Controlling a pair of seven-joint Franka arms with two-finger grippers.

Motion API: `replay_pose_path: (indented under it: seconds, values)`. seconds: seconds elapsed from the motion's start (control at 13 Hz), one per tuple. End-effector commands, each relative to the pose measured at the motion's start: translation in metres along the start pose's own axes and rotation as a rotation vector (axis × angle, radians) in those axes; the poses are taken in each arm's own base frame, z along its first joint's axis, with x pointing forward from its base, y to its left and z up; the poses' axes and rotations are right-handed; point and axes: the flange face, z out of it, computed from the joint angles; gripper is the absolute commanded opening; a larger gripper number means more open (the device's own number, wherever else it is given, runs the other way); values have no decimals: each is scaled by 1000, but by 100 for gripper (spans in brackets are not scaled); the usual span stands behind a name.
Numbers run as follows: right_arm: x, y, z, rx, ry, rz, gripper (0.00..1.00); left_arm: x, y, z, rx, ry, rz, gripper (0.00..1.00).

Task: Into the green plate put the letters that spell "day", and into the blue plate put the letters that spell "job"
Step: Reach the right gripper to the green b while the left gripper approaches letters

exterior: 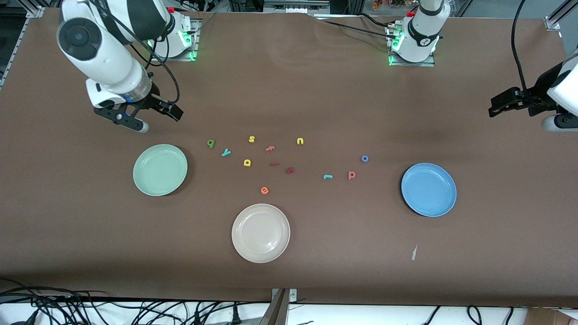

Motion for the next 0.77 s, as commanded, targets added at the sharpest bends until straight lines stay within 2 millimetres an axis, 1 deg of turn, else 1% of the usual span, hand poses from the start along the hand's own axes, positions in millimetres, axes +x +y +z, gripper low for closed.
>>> replay_pose_path:
  seconds: [0.0,0.08,0.23,0.31,0.38,0.46,0.54,0.69]
  values:
    - [-20,-3,41,-8,30,-16,100,-1,16,-8,19,9,28,100]
    - [-27,-9,55,5,46,-34,100,-3,18,-11,14,18,32,100]
    - [-28,-11,80,29,61,-41,100,-5,26,-11,9,42,46,100]
    - [-24,-14,88,42,61,-39,100,-1,29,-2,9,44,51,100]
    - [-21,-18,99,57,56,-18,100,2,37,7,6,59,65,100]
    - [-23,-30,111,75,69,-5,100,8,42,25,3,66,71,100]
    - [-27,-40,124,56,96,-23,100,15,42,40,-1,84,72,100]
    - [-25,-45,152,-35,155,-25,100,22,44,67,-6,107,72,100]
